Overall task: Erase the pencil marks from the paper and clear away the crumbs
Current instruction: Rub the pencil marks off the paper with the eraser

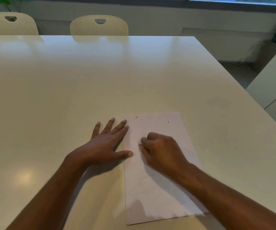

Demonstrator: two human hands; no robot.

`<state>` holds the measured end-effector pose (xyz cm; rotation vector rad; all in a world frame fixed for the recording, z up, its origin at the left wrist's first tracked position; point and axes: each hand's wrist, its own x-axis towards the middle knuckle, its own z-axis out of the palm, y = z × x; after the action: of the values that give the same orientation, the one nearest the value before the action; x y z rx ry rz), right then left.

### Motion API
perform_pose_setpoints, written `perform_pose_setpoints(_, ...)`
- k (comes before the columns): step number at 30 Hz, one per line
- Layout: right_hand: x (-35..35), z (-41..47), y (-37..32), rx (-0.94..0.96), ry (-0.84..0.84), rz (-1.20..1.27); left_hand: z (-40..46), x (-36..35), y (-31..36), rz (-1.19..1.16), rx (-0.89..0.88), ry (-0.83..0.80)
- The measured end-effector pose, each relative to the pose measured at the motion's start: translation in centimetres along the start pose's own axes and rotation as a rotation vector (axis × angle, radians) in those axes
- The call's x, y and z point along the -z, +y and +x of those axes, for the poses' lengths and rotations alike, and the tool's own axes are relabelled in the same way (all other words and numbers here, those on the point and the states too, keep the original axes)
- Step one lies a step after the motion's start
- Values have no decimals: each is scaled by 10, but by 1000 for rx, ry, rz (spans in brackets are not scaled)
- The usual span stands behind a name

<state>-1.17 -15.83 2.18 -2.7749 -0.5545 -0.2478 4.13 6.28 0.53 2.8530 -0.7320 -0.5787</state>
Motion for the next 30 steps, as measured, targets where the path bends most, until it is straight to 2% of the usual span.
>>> perform_pose_setpoints(5,7,21,40,-220,176,-86,0,0,0,5,3,-2)
perform_pose_setpoints(9,1,-3,-3,-23,35,7,-1,0,1,6,10,-7)
perform_pose_setpoints(10,3,-3,1,-26,17,1,-1,0,0,6,8,-8)
perform_pose_setpoints(14,9,19,46,-253,174,-85,1,-1,-3,2,-6,-10)
perform_pose_setpoints(16,7,14,31,-203,185,-73,1,-1,-3,-3,-3,-5)
perform_pose_setpoints(19,-2,-6,-4,-32,55,13,1,-1,-2,4,1,-11)
perform_pose_setpoints(20,-2,-6,2,-37,51,14,1,0,-1,6,2,-9)
perform_pose_setpoints(24,10,17,64,-313,183,-90,0,-1,-2,10,-5,0)
perform_pose_setpoints(25,10,17,68,-330,201,-114,0,-1,-2,7,-8,7)
perform_pose_setpoints(27,6,9,49,-259,198,-73,0,-2,-3,9,-9,11)
perform_pose_setpoints(30,-1,-10,18,-123,82,36,0,-2,-3,13,-9,7)
